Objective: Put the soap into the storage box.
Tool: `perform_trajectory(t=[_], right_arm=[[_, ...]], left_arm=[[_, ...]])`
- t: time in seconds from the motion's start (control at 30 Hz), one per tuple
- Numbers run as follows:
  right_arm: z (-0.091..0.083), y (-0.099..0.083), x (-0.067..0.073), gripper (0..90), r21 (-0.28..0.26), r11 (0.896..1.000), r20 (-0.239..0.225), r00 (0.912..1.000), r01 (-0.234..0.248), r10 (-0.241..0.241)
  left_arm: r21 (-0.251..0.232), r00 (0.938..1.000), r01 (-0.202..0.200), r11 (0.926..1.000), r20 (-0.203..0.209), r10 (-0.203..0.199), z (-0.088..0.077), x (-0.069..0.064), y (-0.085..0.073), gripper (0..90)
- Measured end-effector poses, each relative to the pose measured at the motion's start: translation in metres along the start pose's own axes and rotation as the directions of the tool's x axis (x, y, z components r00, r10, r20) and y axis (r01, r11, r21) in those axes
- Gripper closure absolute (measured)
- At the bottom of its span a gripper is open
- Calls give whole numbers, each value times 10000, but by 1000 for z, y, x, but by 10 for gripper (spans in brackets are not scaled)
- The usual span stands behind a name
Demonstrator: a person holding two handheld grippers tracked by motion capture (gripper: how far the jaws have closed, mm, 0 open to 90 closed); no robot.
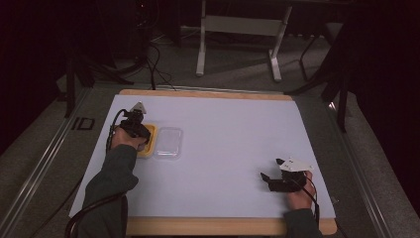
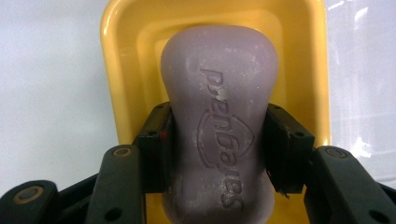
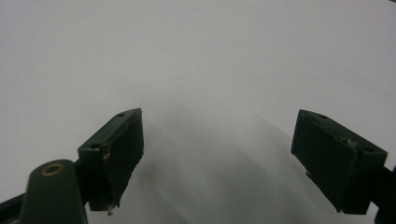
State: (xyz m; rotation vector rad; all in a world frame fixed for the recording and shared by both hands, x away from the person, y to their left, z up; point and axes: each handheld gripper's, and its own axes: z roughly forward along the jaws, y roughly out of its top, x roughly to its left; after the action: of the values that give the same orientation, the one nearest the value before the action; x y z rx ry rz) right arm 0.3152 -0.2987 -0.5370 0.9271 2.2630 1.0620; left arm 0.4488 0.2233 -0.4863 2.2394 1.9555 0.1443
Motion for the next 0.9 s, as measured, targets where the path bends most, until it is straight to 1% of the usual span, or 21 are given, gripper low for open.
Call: perform_trajectory(t=[0.57, 0.7, 0.8, 0.9], right_arm=[[0, 0, 0, 166, 0, 10000, -7, 10000, 4, -4], [0, 0, 0, 167, 28, 10000, -9, 10000, 42, -42], [0, 0, 0, 166, 29, 10000, -7, 10000, 42, -42], [0, 0, 1, 166, 48, 10000, 9, 10000, 50, -50]], left_arm=[[172, 9999, -91, 9998, 105, 89, 3, 0, 0, 482], [161, 9998, -67, 9998, 193, 63, 1, 1, 0, 441], [108, 9995, -65, 9999, 309, 62, -1, 3, 0, 432], [121, 9994, -69, 9999, 333, 65, -2, 3, 0, 420]])
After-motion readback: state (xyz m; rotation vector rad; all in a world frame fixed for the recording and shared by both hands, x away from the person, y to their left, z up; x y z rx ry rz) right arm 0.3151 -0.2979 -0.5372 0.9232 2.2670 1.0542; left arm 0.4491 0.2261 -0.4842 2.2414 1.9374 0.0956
